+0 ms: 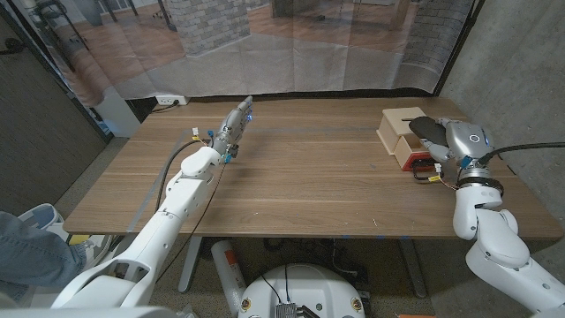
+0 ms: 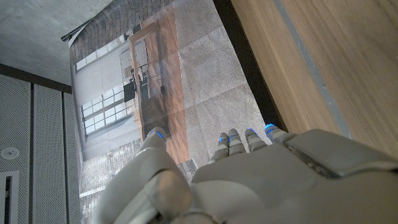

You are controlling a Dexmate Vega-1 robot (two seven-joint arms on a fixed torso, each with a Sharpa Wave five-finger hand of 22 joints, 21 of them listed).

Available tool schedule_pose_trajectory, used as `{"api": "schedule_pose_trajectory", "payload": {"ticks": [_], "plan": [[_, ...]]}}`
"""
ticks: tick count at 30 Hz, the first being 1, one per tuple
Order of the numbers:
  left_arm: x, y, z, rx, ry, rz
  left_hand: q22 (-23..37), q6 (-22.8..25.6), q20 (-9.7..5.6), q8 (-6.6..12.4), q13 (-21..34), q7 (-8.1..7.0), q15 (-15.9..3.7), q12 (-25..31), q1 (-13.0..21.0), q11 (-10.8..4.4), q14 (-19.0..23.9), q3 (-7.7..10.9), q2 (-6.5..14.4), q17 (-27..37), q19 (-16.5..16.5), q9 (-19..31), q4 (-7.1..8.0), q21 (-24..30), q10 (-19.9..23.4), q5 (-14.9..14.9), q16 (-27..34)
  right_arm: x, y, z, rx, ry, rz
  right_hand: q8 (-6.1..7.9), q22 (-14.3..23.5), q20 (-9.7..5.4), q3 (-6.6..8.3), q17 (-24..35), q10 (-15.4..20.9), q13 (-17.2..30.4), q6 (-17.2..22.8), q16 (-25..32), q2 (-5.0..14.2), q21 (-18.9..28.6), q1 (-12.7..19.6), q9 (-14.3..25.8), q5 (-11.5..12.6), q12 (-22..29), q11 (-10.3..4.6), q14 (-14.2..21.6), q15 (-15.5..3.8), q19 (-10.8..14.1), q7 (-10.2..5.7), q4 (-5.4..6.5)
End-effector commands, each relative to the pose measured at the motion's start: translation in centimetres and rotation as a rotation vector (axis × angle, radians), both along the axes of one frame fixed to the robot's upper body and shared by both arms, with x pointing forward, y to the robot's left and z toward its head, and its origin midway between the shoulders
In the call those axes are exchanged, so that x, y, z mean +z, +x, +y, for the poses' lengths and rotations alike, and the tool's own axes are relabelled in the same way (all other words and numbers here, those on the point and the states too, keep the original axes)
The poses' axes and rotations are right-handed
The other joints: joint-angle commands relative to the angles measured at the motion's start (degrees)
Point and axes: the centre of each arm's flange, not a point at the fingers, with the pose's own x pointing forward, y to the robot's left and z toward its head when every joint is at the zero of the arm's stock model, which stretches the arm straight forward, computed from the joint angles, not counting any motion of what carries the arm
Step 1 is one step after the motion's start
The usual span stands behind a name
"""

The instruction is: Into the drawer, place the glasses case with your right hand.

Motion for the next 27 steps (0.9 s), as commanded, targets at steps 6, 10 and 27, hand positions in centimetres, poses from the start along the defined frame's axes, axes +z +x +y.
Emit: {"api": "schedule_pose_trajectory", "payload": {"ticks": [6, 10, 27], "plan": [[0.1, -0.4, 0.1, 0.005, 0.000, -0.005, 0.1, 0.2, -1.51, 0.07, 0.2, 0.05, -0.05, 0.1, 0.1, -0.19, -0.2, -0.13, 0.6, 0.3, -4.2, 0.2, -0.11, 0.0, 0.0, -0.1, 0.0, -0.8, -0.7, -0.8, -0.021, -0.010, 0.082, -0.19, 0.1, -5.36, 0.11, 0.3, 8.7, 0.2, 0.6, -0.2, 7.07, 0.4, 7.4, 0.2, 0.3, 0.3, -7.94, 0.8, -6.26, 0.4, -0.27, 0.19], [0.1, -0.6, 0.2, 0.010, 0.000, -0.009, 0.1, 0.1, -1.49, 0.06, 0.2, 0.06, -0.01, 0.0, 0.1, -0.04, -0.4, -0.15, 0.6, 0.3, -4.2, 0.2, -0.12, 0.0, -0.2, -0.1, -0.1, -0.7, -0.7, -1.0, -0.027, -0.014, 0.090, -0.22, 0.1, -5.41, 0.07, 0.3, 8.7, 0.2, 0.7, -0.2, 7.14, 0.5, 7.3, 0.2, 0.3, 0.3, -8.11, 0.9, -6.30, 0.5, -0.24, 0.29], [-0.9, -0.6, 0.4, 0.018, -0.011, 0.008, 0.1, 0.1, -1.48, 0.04, 0.2, 0.08, 0.07, 0.0, 0.1, -0.08, -0.6, -0.22, 0.7, 0.3, -4.3, 0.2, -0.16, 0.0, -0.3, -0.2, -0.1, 0.7, 0.1, -1.6, -0.046, -0.056, 0.167, -0.44, 0.0, -5.70, 0.13, 0.5, 8.9, 0.2, 0.7, -0.2, 7.41, 1.0, 7.7, 0.2, 0.3, 0.2, -8.10, 1.4, -6.60, 1.0, -0.57, 0.18]]}}
